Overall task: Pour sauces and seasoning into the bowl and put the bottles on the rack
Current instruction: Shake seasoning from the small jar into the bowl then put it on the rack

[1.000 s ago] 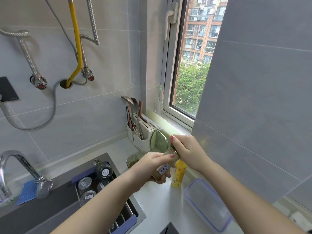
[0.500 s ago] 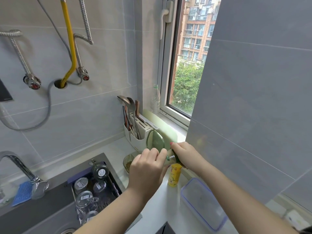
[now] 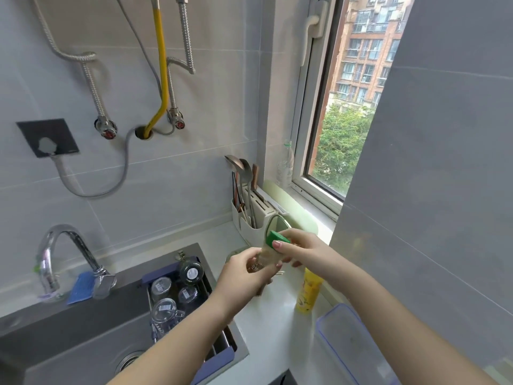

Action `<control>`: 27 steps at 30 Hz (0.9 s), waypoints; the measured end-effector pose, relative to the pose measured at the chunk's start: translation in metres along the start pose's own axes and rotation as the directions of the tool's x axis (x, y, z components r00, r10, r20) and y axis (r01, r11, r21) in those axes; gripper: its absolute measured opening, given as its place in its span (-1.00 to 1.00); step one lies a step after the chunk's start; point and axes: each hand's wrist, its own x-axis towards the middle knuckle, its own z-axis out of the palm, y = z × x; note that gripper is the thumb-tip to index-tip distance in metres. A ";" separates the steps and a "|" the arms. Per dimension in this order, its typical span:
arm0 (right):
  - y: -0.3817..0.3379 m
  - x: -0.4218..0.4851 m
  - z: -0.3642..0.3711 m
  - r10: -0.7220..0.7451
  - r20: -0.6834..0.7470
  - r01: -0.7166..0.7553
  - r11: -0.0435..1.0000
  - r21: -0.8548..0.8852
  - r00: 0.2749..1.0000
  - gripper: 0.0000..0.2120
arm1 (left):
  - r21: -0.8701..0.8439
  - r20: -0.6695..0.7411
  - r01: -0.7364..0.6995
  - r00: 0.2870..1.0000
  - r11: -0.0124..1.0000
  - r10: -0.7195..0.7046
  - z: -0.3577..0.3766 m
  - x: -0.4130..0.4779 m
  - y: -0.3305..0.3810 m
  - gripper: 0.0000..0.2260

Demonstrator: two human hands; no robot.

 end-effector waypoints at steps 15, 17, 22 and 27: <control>-0.072 0.055 0.164 -0.283 0.264 0.227 0.948 0.222 0.922 -0.69 | -0.434 -0.349 0.084 0.903 0.897 -0.253 -0.122 -0.097 -0.034 -0.60; -0.085 0.054 0.194 -0.291 0.297 0.224 0.945 0.239 0.910 -0.69 | -0.432 -0.381 0.067 0.890 0.899 -0.250 -0.146 -0.120 -0.040 -0.59; -0.120 0.041 0.269 -0.336 0.354 0.275 0.938 0.213 0.873 -0.67 | -0.390 -0.472 0.031 0.851 0.920 -0.229 -0.205 -0.181 -0.058 -0.65; -0.159 0.017 0.358 -0.356 0.368 0.300 0.932 0.201 0.859 -0.66 | -0.380 -0.515 0.005 0.830 0.925 -0.216 -0.269 -0.251 -0.071 -0.75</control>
